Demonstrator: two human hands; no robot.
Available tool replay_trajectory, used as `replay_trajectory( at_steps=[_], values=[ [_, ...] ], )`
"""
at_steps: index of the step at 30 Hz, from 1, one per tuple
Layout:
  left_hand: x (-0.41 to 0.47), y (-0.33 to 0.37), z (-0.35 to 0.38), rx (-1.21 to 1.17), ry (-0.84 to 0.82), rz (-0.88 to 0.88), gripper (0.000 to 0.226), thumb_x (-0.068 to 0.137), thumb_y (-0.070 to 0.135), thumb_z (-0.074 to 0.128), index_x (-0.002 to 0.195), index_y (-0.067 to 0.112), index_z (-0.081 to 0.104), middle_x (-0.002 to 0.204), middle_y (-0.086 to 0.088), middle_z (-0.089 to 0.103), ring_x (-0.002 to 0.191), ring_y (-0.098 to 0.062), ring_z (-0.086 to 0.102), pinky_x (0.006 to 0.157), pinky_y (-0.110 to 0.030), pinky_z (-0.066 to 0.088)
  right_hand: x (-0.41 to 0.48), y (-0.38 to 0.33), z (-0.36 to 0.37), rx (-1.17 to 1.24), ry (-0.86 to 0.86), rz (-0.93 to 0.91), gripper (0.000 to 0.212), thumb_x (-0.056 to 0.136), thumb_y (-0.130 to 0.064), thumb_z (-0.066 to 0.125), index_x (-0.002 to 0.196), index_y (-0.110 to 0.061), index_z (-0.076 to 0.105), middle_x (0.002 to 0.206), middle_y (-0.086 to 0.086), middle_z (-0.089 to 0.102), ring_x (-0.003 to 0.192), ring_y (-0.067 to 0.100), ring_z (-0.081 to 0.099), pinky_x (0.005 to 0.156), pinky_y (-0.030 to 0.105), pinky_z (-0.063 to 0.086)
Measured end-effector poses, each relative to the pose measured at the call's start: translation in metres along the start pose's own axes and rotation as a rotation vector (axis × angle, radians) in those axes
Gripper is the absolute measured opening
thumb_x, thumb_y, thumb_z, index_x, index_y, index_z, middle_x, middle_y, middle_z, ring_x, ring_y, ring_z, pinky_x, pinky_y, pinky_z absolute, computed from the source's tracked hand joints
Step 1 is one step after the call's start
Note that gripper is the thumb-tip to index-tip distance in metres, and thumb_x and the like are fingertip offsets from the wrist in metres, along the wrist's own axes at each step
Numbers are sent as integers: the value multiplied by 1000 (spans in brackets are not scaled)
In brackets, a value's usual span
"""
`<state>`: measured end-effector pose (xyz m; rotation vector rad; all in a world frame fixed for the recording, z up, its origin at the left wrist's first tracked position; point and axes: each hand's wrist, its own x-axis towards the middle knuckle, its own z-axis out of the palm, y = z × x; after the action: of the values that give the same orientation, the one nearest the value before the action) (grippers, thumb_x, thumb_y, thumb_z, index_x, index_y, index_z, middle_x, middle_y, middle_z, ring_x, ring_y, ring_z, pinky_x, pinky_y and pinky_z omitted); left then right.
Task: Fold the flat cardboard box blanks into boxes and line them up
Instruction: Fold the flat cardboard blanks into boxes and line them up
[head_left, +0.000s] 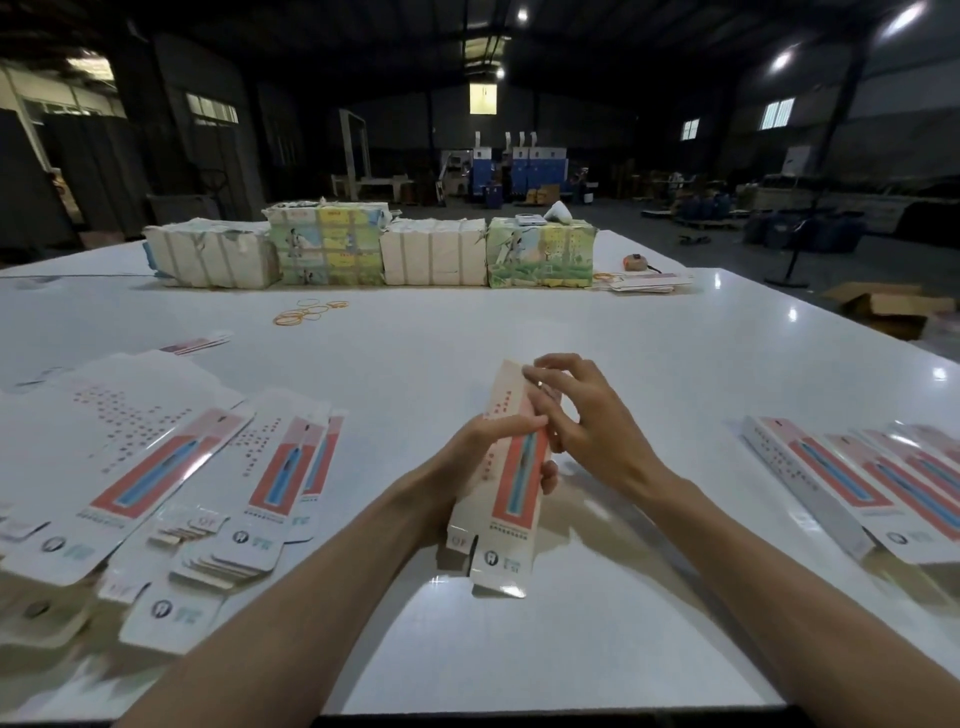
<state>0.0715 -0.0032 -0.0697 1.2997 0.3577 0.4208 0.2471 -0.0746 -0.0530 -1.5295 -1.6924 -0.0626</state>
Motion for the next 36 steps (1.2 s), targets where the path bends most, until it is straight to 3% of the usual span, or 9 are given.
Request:
replay_trajectory(
  at_steps=[5,10,13,17,20,24,28,31,36],
  values=[
    [0,0,-1,54,-7,-8,44,93,56,74,111,17,68,108,-18,69,86,-34,72,82,-42,60,2,-2,-3,87,-8,25,20,105,-18,62,119,-12,74,133,-4,61,124,14,55,104,37,53],
    [0,4,5,45,-38,8,56,99,64,61,123,14,67,111,-17,71,84,-30,74,75,-38,62,7,-9,-12,355,71,171,11,102,-18,66,99,-16,76,126,-3,61,111,17,65,75,21,61],
    [2,12,10,56,-52,17,74,102,70,40,133,6,60,110,-15,73,81,-28,74,72,-37,62,8,-10,-18,487,78,266,14,99,-18,70,89,-20,79,128,-12,63,102,16,71,82,30,63],
    [1,18,14,81,-49,-59,89,102,75,15,125,4,64,106,-16,77,78,-28,75,70,-37,63,10,-9,-26,606,89,336,12,97,-13,72,89,-12,80,129,-11,67,106,20,70,97,40,60],
    [0,18,15,145,-14,-74,93,100,79,18,117,3,69,102,-18,76,78,-31,75,71,-39,63,11,-7,-29,686,63,358,11,96,-9,72,89,-5,80,131,-4,68,118,23,66,106,43,51],
    [2,18,17,114,-27,-30,86,100,76,23,121,4,64,106,-19,72,83,-34,70,78,-43,59,11,-8,-32,801,38,368,15,96,-8,71,84,-4,79,134,6,65,122,31,64,104,44,52],
    [2,19,19,91,-64,-67,81,101,76,23,113,6,63,96,-15,70,75,-28,69,70,-38,61,8,-8,-31,872,-3,351,18,99,-10,67,94,5,75,140,15,60,125,37,59,110,49,50],
    [4,18,28,65,19,-122,76,100,78,24,98,10,56,76,-6,62,58,-16,58,58,-27,55,6,-12,-33,992,-33,306,21,99,-10,63,97,9,72,133,13,60,126,31,57,118,50,43],
    [4,15,28,-149,37,-101,70,97,79,30,91,12,48,68,-2,46,50,-11,44,48,-21,46,8,-22,-31,851,50,259,14,98,-16,67,107,-5,72,141,6,61,135,26,56,118,52,43]
  ],
)
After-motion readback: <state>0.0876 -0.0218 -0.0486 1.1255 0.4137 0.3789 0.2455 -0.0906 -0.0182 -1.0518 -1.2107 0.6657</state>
